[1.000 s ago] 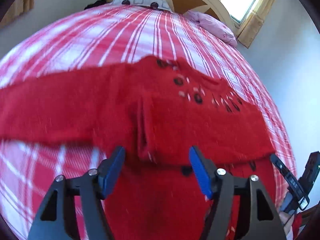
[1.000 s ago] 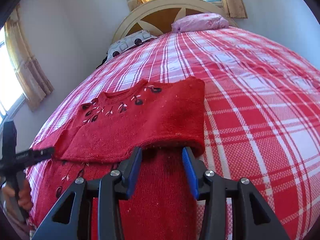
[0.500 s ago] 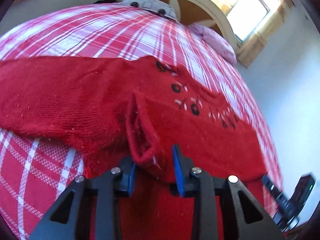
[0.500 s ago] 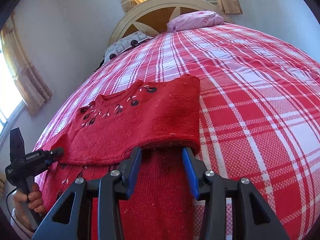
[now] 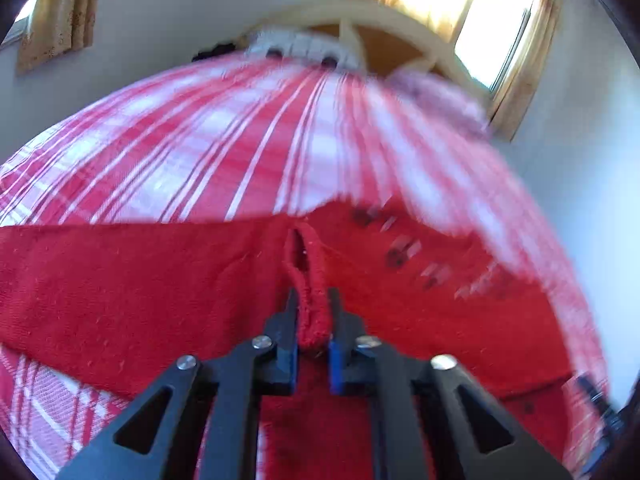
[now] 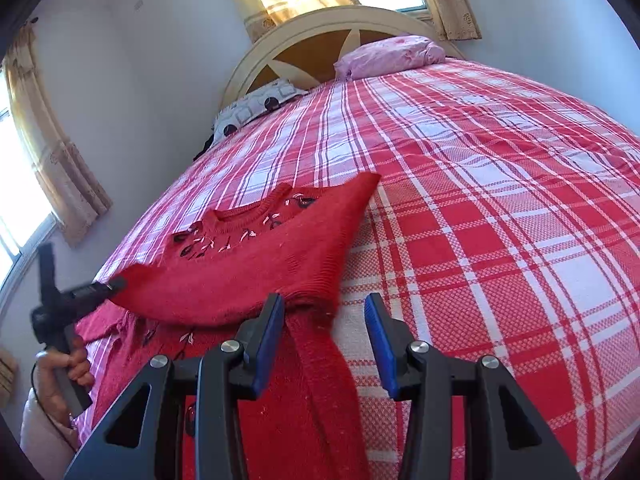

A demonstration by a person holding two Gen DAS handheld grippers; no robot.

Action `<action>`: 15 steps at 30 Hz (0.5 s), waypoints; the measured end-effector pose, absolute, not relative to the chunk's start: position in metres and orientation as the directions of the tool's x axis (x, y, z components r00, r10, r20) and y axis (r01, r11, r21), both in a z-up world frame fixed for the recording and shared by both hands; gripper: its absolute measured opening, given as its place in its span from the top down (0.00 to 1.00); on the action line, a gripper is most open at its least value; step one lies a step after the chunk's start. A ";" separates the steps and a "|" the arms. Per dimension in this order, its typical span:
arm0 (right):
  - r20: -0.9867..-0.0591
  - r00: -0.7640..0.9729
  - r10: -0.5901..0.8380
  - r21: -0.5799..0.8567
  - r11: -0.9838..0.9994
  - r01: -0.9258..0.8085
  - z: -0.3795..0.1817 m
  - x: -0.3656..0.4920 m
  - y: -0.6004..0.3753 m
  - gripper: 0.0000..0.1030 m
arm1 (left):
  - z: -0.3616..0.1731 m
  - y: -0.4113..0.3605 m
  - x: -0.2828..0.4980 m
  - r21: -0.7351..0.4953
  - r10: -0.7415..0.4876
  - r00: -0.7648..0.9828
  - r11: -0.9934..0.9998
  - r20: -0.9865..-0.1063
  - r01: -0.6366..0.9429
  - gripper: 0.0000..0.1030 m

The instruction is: Fold small clothes

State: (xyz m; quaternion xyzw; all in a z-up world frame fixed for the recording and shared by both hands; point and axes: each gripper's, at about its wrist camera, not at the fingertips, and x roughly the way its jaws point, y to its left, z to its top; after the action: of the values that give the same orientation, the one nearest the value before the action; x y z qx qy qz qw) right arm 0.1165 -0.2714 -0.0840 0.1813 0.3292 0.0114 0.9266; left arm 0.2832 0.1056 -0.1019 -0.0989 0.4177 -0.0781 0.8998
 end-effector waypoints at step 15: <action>-0.696 0.708 0.117 0.296 0.946 0.135 -0.074 0.150 -0.302 0.58 | -0.098 0.077 0.287 -0.151 -0.152 0.673 0.987 -0.724 0.061 0.53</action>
State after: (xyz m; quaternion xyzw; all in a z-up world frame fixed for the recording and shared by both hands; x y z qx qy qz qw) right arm 0.1501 -0.3017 -0.0736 0.1647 0.3820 -0.0050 0.9094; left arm 0.2869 0.0766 -0.0979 -0.0571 0.4003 -0.0583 0.9127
